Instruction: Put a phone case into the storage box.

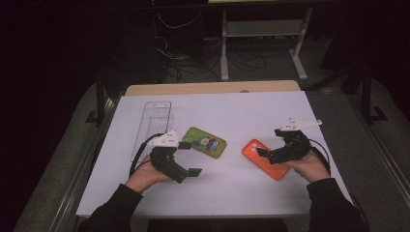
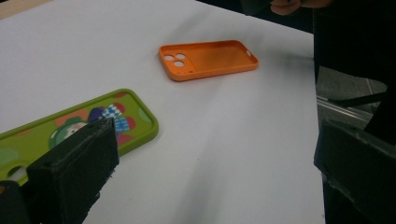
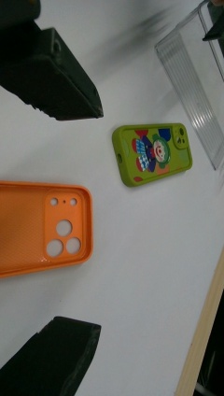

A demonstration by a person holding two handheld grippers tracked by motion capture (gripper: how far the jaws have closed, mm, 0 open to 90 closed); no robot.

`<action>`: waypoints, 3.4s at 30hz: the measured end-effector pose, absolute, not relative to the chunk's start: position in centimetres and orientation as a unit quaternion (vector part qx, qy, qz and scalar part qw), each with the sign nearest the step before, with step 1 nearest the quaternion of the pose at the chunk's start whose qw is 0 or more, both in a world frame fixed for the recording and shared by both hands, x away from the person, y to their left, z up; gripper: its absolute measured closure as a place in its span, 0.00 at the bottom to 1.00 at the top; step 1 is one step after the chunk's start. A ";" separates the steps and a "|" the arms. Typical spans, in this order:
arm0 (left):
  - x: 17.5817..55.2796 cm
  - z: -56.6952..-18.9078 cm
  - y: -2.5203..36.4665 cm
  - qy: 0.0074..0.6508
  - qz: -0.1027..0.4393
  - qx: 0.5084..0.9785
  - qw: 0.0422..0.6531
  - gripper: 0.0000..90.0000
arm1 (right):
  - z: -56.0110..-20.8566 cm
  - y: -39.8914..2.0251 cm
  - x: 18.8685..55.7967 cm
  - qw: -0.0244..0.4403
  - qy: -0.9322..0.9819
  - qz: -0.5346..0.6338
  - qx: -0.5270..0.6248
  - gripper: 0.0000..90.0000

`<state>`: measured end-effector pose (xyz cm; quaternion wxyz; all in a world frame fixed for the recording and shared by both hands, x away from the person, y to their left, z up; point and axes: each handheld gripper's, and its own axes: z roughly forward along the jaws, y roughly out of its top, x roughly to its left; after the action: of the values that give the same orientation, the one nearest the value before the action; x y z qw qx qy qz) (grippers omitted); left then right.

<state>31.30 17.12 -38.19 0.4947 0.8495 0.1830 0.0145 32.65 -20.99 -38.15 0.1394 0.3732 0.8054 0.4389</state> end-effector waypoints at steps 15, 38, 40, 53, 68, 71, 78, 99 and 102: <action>30.3 -40.3 13.1 0.156 -0.008 0.866 0.476 0.00 | -37.9 -20.9 35.8 0.141 0.809 0.424 0.382 0.02; 30.7 -41.0 13.3 0.160 -0.011 0.866 0.473 0.00 | -40.8 -19.0 38.2 0.093 0.840 0.354 0.401 0.88; 30.7 -41.1 13.3 0.160 -0.011 0.865 0.475 0.00 | -41.1 -18.8 38.2 0.083 0.847 0.349 0.393 0.94; 30.8 -41.1 13.4 0.159 -0.013 0.867 0.472 0.00 | -42.6 -16.4 37.9 0.049 0.882 0.323 0.339 0.98; 30.8 -41.2 13.3 0.158 -0.015 0.868 0.470 0.00 | -43.3 -15.0 37.6 0.027 0.895 0.319 0.311 0.98; 30.8 -41.2 13.3 0.159 -0.016 0.868 0.470 0.00 | -43.4 -14.9 37.5 0.021 0.896 0.321 0.306 0.98; 30.8 -41.2 13.3 0.158 -0.015 0.869 0.469 0.00 | -43.3 -13.5 36.9 -0.001 0.905 0.327 0.271 0.98; 31.0 -41.1 13.6 0.161 -0.011 0.870 0.465 0.00 | -40.6 -17.3 34.0 0.048 0.860 0.399 0.313 0.58; 31.1 -41.1 13.7 0.164 -0.011 0.868 0.468 0.00 | -40.5 -18.0 33.1 0.053 0.851 0.401 0.333 0.42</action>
<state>31.13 13.75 -41.10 0.4678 0.8683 0.1643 -0.0109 33.10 -18.03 -40.53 0.0533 0.3332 0.8515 0.4014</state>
